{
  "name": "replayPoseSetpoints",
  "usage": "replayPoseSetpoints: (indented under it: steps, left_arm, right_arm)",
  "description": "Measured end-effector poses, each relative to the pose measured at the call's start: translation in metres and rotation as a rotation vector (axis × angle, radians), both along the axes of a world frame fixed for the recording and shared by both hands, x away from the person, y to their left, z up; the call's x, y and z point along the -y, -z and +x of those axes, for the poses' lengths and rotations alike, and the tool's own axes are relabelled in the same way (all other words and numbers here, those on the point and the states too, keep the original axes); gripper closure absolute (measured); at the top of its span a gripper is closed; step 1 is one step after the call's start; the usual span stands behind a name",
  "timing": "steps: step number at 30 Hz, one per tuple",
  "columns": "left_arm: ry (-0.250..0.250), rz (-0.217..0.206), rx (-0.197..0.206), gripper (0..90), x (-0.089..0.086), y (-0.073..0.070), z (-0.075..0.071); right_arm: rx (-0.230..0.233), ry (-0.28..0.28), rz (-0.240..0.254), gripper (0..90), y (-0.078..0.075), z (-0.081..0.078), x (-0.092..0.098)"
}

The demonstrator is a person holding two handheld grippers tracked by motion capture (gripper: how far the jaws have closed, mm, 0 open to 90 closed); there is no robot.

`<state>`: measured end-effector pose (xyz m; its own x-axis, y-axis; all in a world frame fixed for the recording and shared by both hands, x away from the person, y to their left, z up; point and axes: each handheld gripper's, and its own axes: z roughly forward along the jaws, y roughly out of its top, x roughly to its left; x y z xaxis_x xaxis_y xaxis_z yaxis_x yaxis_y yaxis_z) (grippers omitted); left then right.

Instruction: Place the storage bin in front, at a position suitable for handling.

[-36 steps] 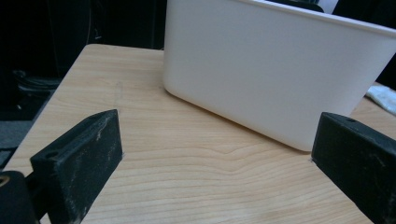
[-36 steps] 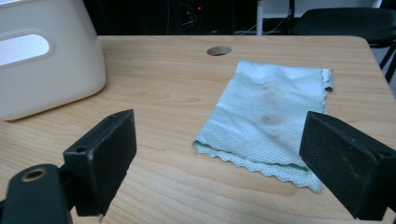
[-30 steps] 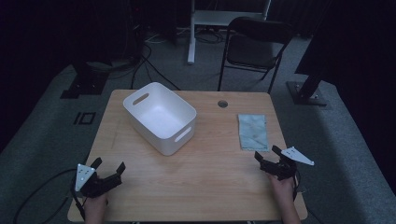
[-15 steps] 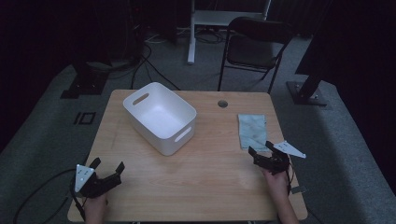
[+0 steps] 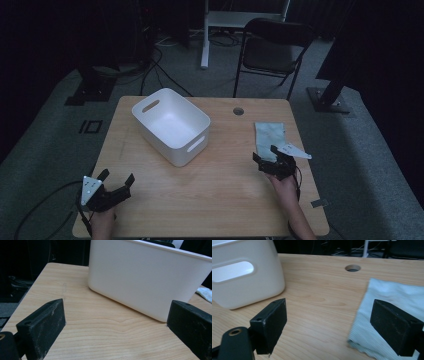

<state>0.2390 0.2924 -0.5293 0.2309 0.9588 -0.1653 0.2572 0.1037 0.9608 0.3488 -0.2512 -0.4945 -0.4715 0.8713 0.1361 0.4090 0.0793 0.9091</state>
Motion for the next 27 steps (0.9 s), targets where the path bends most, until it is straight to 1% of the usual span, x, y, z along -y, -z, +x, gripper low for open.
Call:
replayPoseSetpoints:
  steps: [3, 7, 8, 10, 14, 20, 24, 26, 27]
  left_arm:
    - [0.003, 0.000, -0.001, 2.2, 0.000, 0.000, 0.000]
    - [0.007, -0.001, 0.000, 2.3, 0.001, 0.000, 0.000]
    - [0.009, -0.001, 0.000, 2.3, 0.001, 0.000, 0.000]
    - [0.009, 0.000, 0.000, 2.2, 0.001, 0.000, 0.000]
    - [0.010, 0.002, -0.001, 2.2, 0.001, 0.000, 0.000]
    - [0.009, -0.001, -0.002, 2.2, 0.001, 0.000, 0.000]
    - [0.014, 0.002, -0.006, 2.2, 0.003, 0.000, 0.000]
    - [0.017, 0.003, -0.004, 2.2, 0.004, -0.001, 0.000]
    - [0.017, 0.006, -0.003, 2.2, 0.005, -0.001, 0.000]
  right_arm:
    - [-0.008, -0.011, -0.002, 13.7, -0.002, 0.005, -0.007]
    - [0.002, -0.031, -0.013, 14.6, -0.006, 0.010, -0.018]
    - [0.011, -0.035, -0.017, 14.9, -0.007, 0.011, -0.021]
    - [0.010, -0.043, -0.016, 14.9, -0.010, 0.015, -0.026]
    - [0.006, -0.056, -0.002, 14.9, -0.015, 0.022, -0.035]
    - [0.002, -0.081, -0.001, 14.9, -0.026, 0.035, -0.050]
    - [-0.009, -0.100, 0.009, 14.9, -0.034, 0.047, -0.061]
    - [-0.006, -0.101, 0.011, 15.1, -0.039, 0.052, -0.067]
    - [-0.003, -0.102, 0.014, 16.8, -0.042, 0.055, -0.070]
